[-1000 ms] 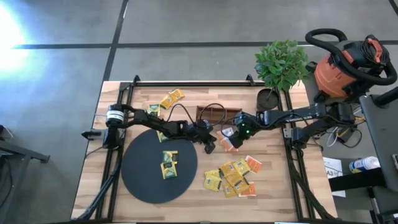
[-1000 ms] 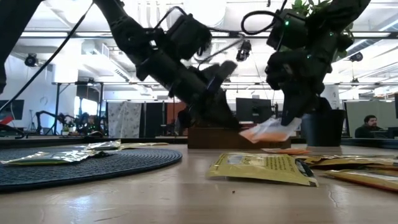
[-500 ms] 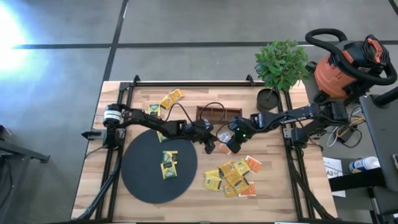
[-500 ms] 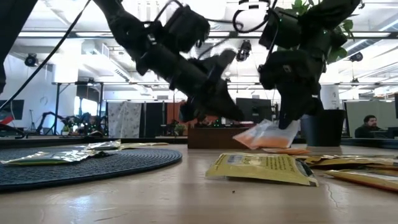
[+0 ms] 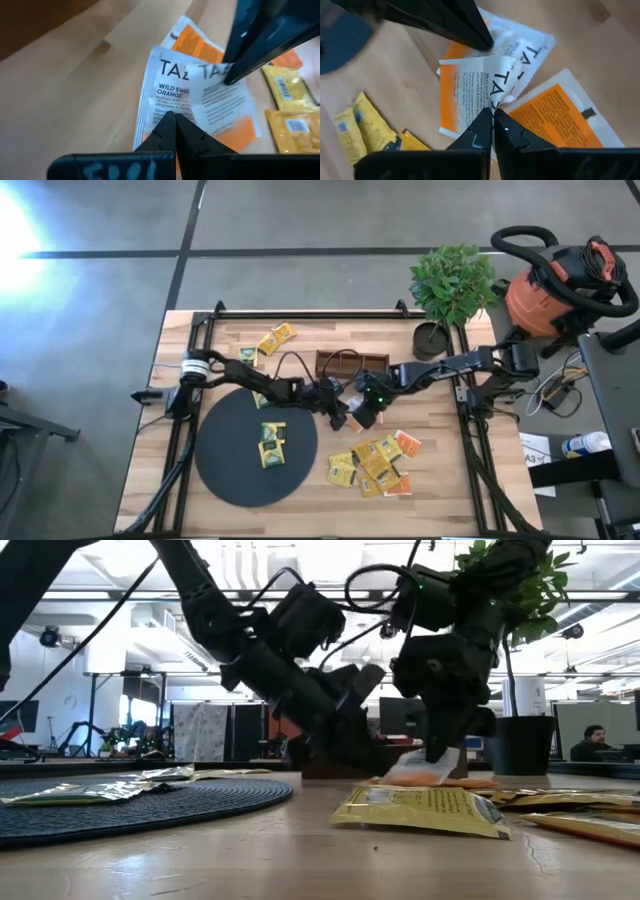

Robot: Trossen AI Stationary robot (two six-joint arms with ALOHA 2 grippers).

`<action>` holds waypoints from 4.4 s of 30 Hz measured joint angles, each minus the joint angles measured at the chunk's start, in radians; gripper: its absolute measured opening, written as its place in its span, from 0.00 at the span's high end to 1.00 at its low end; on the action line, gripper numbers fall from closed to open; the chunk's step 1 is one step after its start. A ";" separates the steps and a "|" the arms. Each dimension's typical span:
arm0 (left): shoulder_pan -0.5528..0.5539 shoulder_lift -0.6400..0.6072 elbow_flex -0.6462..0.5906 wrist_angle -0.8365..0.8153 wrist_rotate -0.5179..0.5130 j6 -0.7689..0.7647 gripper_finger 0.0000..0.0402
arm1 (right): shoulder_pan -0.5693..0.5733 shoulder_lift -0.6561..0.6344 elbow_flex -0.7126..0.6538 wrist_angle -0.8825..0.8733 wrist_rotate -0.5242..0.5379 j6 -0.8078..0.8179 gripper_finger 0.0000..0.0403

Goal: Pick & Place Tea
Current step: Put the white tea bag into the right section of the wooden organizer

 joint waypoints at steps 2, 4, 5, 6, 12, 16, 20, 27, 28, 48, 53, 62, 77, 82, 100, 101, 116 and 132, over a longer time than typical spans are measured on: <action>0.000 0.013 0.000 0.006 0.000 -0.006 1.00 | 0.000 -0.007 0.003 -0.005 0.003 -0.002 0.98; 0.000 0.026 0.001 0.005 0.000 -0.020 1.00 | 0.000 -0.020 0.009 -0.019 0.006 -0.003 0.98; 0.000 0.031 0.001 0.007 0.000 -0.027 1.00 | 0.000 -0.029 0.012 -0.039 0.007 -0.006 0.98; 0.000 0.035 0.001 0.008 0.000 -0.034 1.00 | 0.000 -0.037 0.014 -0.067 0.006 -0.011 0.98; 0.000 0.037 0.000 -0.003 0.000 -0.042 1.00 | 0.000 -0.085 0.043 -0.245 0.046 -0.059 0.98; -0.003 0.037 0.000 -0.015 0.006 -0.046 1.00 | 0.000 -0.151 0.088 -0.367 0.201 -0.092 0.98; -0.025 0.017 -0.004 -0.050 0.030 -0.068 1.00 | 0.004 -0.235 0.157 -0.467 0.472 -0.222 0.98; -0.058 -0.081 -0.013 -0.104 0.009 -0.058 1.00 | -0.118 -0.261 0.234 -0.499 0.602 -0.592 0.98; -0.057 -0.102 -0.012 -0.108 -0.004 -0.050 1.00 | -0.148 -0.251 0.240 -0.497 0.601 -0.625 0.98; -0.054 -0.526 -0.266 -0.234 -0.347 -0.132 1.00 | -0.308 -0.051 0.324 -0.517 0.356 -1.008 0.98; -0.052 -0.619 -0.328 -0.220 -0.396 -0.132 1.00 | -0.312 -0.037 0.314 -0.515 0.376 -1.042 0.98; -0.050 -0.711 -0.394 -0.220 -0.451 -0.162 1.00 | -0.327 0.034 0.297 -0.448 0.373 -1.076 0.98; -0.051 -0.725 -0.402 -0.222 -0.465 -0.178 1.00 | -0.352 0.048 0.304 -0.438 0.417 -1.062 0.92; -0.051 -0.725 -0.402 -0.222 -0.465 -0.179 1.00 | -0.354 0.047 0.300 -0.430 0.425 -1.075 0.84; -0.051 -0.725 -0.402 -0.222 -0.465 -0.179 1.00 | -0.320 -0.029 0.365 -0.451 0.463 -0.934 0.66; -0.052 -0.723 -0.402 -0.220 -0.462 -0.171 1.00 | -0.310 -0.043 0.370 -0.467 0.422 -0.896 0.66; -0.053 -0.444 -0.343 0.049 -0.078 0.014 1.00 | -0.020 -0.065 0.258 -0.417 -0.024 -0.121 0.70; -0.122 -0.114 -0.173 0.090 0.044 0.052 1.00 | 0.110 -0.065 -0.027 0.064 0.037 0.562 0.68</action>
